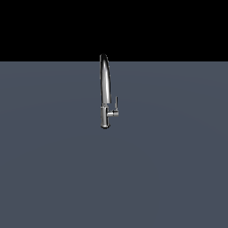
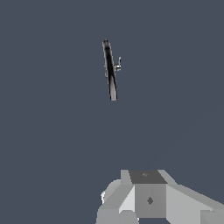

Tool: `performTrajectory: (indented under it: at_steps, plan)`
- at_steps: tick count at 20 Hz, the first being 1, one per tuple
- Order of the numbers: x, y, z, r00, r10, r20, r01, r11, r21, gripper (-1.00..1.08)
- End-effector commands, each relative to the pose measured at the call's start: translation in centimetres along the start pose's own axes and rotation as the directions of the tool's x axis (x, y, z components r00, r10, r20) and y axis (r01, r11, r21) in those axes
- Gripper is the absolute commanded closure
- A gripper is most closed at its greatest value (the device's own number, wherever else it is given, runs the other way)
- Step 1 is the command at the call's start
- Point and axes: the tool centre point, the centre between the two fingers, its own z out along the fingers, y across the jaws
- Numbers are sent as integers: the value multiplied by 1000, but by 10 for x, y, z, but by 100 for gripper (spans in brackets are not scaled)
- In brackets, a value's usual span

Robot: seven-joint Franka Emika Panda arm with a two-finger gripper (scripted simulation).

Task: Turn on the faucet by rotating a designated handle.

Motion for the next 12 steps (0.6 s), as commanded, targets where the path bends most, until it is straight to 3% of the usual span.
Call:
performTrajectory:
  at_steps: [1,12]
  plan:
    - [0,0,0,1000,0,0,0,1000,0,108]
    - [17,-1,5,999,35,41,-36,999,30,108]
